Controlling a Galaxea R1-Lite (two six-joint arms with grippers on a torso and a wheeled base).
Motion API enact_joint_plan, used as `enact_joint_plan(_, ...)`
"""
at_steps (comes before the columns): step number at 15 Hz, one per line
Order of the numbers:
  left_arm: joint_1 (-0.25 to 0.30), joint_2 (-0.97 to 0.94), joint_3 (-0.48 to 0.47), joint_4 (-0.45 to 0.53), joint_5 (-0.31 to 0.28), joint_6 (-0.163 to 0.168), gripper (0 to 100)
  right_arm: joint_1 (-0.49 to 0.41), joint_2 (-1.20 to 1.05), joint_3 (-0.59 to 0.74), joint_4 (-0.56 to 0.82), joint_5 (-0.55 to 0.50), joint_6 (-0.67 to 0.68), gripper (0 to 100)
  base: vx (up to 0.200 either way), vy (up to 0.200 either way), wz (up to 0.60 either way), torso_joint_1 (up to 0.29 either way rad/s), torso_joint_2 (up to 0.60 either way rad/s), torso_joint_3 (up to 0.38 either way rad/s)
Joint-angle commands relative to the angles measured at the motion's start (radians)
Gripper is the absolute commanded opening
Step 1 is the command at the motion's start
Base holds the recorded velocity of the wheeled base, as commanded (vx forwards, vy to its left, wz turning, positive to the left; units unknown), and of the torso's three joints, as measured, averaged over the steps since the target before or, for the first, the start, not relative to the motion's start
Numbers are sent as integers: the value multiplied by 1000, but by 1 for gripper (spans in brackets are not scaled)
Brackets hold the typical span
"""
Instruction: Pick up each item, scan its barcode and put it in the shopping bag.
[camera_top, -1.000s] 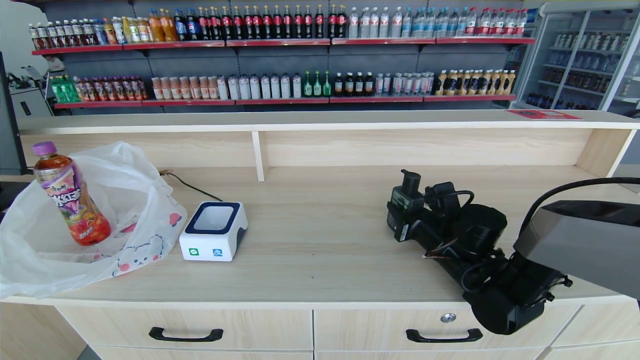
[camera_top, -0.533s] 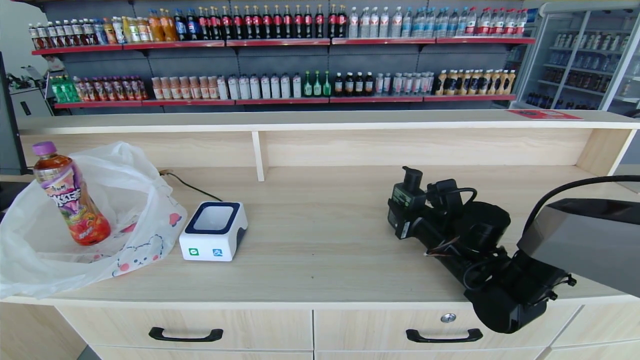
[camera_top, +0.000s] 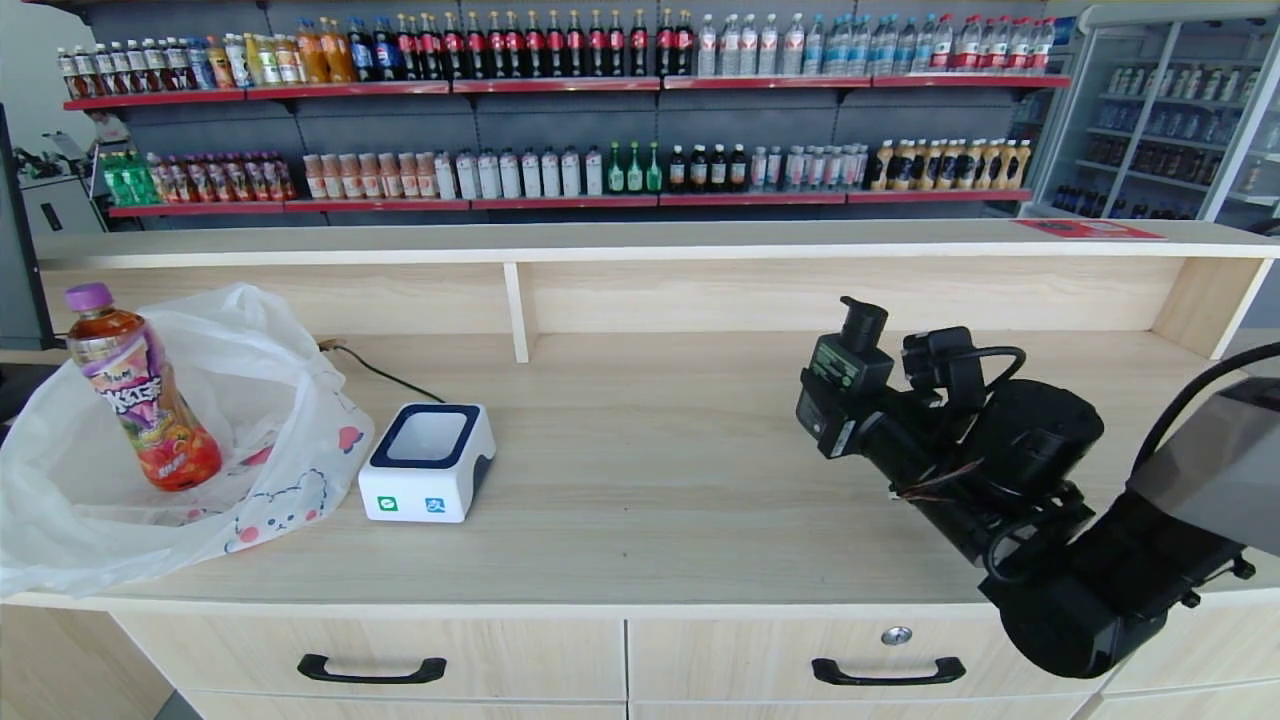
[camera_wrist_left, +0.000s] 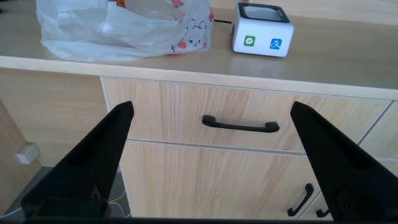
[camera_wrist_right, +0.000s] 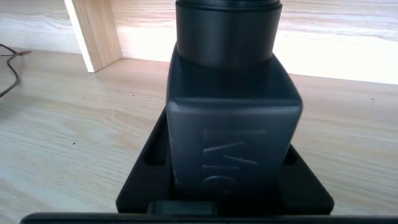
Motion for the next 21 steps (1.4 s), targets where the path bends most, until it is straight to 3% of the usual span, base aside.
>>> enact_joint_plan(1,0,0,0,0,0,0,100,19,-110,44,-1,1,6,0,0,0,0,0,0,0)
enact_joint_plan(4,0,0,0,0,0,0,100,90,-207,101,-1,1,29,0,0,0,0,0,0,0)
enact_joint_plan(7,0,0,0,0,0,0,100,234,-262,138,-1,1,82,0,0,0,0,0,0,0)
enact_joint_plan(8,0,0,0,0,0,-1,100,306,-300,144,-1,5,160,0,0,0,0,0,0,0)
enact_joint_plan(11,0,0,0,1,0,-3,100,380,-333,173,-1,18,345,0,0,0,0,0,0,0)
enact_joint_plan(14,0,0,0,1,0,-4,100,508,-382,205,-1,16,528,0,0,0,0,0,0,0)
enact_joint_plan(17,0,0,0,1,0,-6,100,624,-399,193,-1,16,588,0,0,0,0,0,0,0)
enact_joint_plan(21,0,0,0,1,0,-4,100,654,-412,84,-1,18,671,0,0,0,0,0,0,0)
